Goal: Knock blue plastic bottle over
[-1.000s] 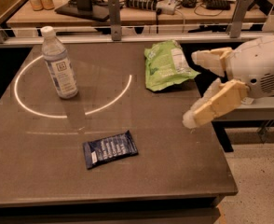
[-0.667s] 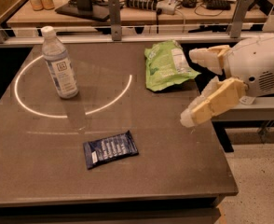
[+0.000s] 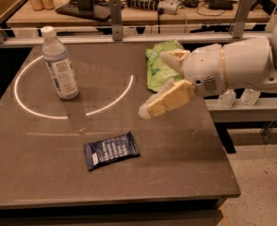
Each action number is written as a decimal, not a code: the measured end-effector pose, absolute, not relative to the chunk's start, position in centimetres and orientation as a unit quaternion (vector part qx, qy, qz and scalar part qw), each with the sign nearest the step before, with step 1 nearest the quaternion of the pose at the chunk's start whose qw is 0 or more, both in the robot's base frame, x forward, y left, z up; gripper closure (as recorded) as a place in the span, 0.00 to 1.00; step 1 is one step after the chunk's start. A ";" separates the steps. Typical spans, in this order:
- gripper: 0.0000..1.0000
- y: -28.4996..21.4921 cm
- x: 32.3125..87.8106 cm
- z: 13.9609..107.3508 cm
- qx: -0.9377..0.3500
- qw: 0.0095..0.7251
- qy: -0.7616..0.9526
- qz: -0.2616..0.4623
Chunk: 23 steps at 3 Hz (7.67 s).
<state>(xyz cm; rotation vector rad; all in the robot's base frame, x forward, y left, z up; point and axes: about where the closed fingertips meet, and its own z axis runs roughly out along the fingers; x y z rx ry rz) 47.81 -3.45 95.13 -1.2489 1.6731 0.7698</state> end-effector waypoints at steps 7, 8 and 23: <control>0.47 23.8 60.3 92.2 -0.520 0.464 0.531 0.482; 0.71 21.5 60.8 92.5 -0.523 0.473 0.546 0.451; 0.00 7.5 55.5 87.5 -0.876 0.171 0.450 0.010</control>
Offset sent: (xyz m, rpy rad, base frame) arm 0.0924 0.1528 -0.0160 0.2428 -0.0650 0.1246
